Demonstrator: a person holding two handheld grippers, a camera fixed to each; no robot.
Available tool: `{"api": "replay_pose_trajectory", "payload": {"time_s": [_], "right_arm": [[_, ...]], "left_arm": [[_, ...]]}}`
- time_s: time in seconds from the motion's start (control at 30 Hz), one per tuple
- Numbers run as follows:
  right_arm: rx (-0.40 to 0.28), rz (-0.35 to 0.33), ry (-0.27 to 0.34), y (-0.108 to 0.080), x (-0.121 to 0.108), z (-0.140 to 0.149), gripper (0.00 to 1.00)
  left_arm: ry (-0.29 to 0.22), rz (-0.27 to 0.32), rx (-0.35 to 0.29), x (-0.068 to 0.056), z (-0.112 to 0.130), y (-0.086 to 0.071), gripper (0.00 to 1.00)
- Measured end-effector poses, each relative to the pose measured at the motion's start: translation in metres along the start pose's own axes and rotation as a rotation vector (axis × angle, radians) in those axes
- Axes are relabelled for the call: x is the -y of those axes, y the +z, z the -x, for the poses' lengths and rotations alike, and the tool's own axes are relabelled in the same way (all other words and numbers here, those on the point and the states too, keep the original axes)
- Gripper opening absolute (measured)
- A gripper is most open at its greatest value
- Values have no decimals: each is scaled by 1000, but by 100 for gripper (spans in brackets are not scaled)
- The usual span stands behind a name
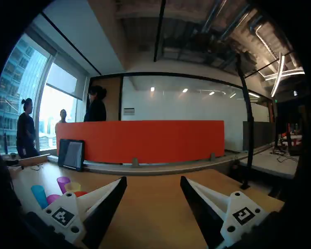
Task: Pour water
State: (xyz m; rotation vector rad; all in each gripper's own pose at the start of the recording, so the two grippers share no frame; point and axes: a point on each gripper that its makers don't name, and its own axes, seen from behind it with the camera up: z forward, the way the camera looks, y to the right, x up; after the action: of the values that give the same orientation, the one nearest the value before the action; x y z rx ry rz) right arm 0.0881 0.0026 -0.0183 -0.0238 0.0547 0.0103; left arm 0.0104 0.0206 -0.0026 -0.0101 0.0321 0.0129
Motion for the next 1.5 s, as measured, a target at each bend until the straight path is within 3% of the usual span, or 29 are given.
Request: {"api": "replay_pose_trajectory", "payload": {"time_s": [0.67, 1.5], "right_arm": [[-6, -6, -12, -1, 11, -10, 100], [-5, -4, -4, -1, 10, -10, 100]], "left_arm": [[-21, -2, 28, 10, 26, 7, 96], [-23, 4, 14, 11, 25, 4, 96]]}}
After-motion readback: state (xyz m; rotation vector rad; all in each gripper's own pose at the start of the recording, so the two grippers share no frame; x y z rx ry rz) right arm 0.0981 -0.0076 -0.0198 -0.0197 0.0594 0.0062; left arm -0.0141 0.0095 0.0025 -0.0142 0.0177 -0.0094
